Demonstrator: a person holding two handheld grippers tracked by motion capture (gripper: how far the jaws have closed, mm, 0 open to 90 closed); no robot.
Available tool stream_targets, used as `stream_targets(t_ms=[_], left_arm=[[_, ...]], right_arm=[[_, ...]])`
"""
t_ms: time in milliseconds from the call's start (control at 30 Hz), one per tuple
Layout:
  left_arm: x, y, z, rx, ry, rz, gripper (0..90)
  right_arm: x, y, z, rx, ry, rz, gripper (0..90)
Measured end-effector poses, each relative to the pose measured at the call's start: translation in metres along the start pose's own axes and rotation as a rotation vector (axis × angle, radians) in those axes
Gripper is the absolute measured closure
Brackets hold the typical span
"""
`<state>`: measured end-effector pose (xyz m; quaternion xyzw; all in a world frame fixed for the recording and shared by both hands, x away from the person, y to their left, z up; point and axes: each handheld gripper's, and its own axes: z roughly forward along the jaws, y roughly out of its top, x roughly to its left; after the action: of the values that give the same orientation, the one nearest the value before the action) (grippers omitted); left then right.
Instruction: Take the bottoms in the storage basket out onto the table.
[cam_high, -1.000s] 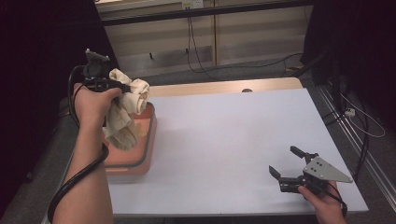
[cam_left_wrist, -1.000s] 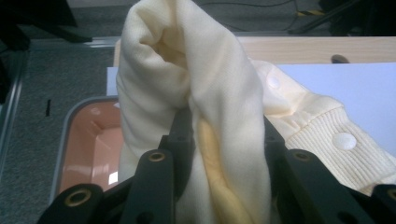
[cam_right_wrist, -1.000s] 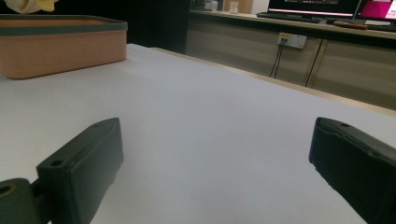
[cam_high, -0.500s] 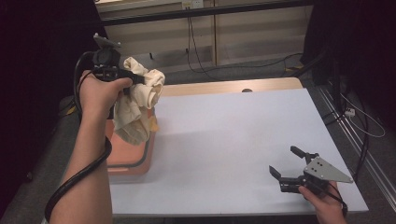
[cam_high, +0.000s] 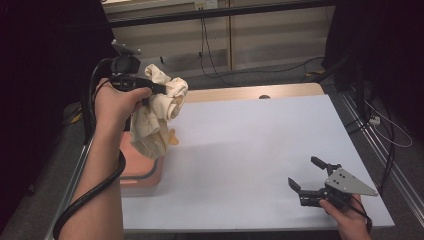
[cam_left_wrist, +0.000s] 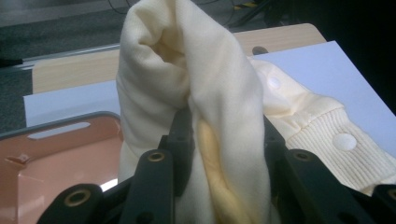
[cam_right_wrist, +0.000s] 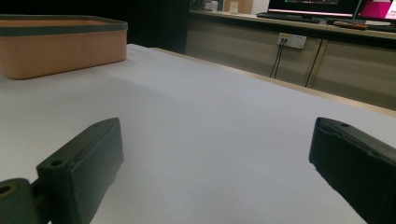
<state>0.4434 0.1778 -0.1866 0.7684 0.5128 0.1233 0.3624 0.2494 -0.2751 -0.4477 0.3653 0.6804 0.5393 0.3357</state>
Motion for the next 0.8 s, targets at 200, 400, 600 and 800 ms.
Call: stream_targets(t_ms=[200,400,600,800], left_arm=[[-0.007,-0.002,0.002,-0.006,-0.015,0.021,66.8],[-0.016,-0.004,0.006,-0.006,-0.040,0.046,66.8],[-0.026,-0.007,0.010,-0.003,-0.061,0.078,66.7],[-0.031,-0.013,0.015,-0.002,-0.078,0.093,66.7]], right_arm=[[0.001,0.000,0.001,0.002,0.004,-0.006,2.6],[0.001,0.000,0.000,0.001,0.003,-0.004,2.7],[0.001,0.000,0.000,0.000,0.004,-0.004,2.6],[0.001,0.000,0.000,0.002,0.005,-0.008,2.7]])
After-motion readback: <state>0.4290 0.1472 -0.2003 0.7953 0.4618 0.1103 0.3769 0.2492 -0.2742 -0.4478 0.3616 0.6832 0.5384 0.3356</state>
